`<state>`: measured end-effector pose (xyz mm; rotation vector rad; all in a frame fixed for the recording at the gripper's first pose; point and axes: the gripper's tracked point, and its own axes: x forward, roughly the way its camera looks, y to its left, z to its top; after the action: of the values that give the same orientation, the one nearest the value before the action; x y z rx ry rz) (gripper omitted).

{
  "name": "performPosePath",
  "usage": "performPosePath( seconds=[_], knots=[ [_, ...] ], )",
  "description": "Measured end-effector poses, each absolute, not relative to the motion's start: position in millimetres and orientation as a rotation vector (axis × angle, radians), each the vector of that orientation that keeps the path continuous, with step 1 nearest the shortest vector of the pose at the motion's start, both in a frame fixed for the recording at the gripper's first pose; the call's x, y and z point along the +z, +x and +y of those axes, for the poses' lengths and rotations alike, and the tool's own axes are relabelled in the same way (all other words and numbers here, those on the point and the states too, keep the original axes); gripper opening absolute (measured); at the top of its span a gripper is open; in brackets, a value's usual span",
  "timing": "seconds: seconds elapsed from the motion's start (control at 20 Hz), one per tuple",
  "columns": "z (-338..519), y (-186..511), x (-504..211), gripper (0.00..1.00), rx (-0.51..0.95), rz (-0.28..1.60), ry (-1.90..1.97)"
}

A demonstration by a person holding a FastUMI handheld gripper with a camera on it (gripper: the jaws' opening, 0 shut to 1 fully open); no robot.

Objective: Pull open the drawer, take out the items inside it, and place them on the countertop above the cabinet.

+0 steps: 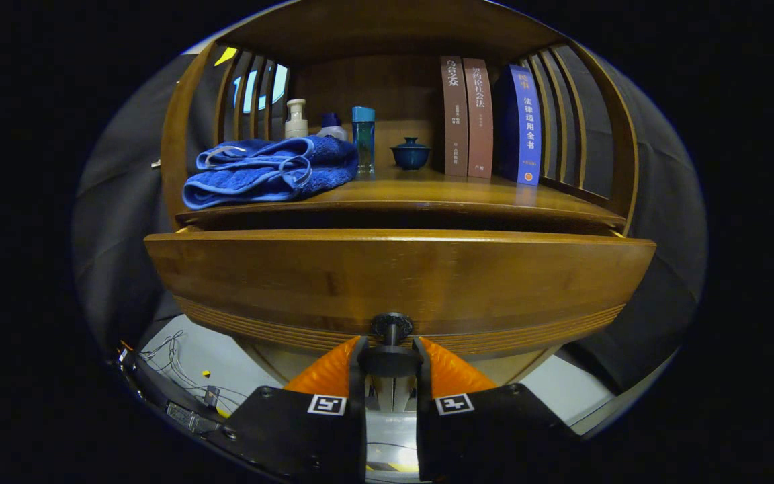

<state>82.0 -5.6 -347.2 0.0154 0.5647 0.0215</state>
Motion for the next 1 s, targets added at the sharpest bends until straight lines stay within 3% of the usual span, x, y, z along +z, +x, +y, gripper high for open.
performPosePath(
  seconds=[1.0],
  knots=[
    [-9.9, -50.5, -343.7, 0.33, 0.015, 0.673, 0.034]
  ],
)
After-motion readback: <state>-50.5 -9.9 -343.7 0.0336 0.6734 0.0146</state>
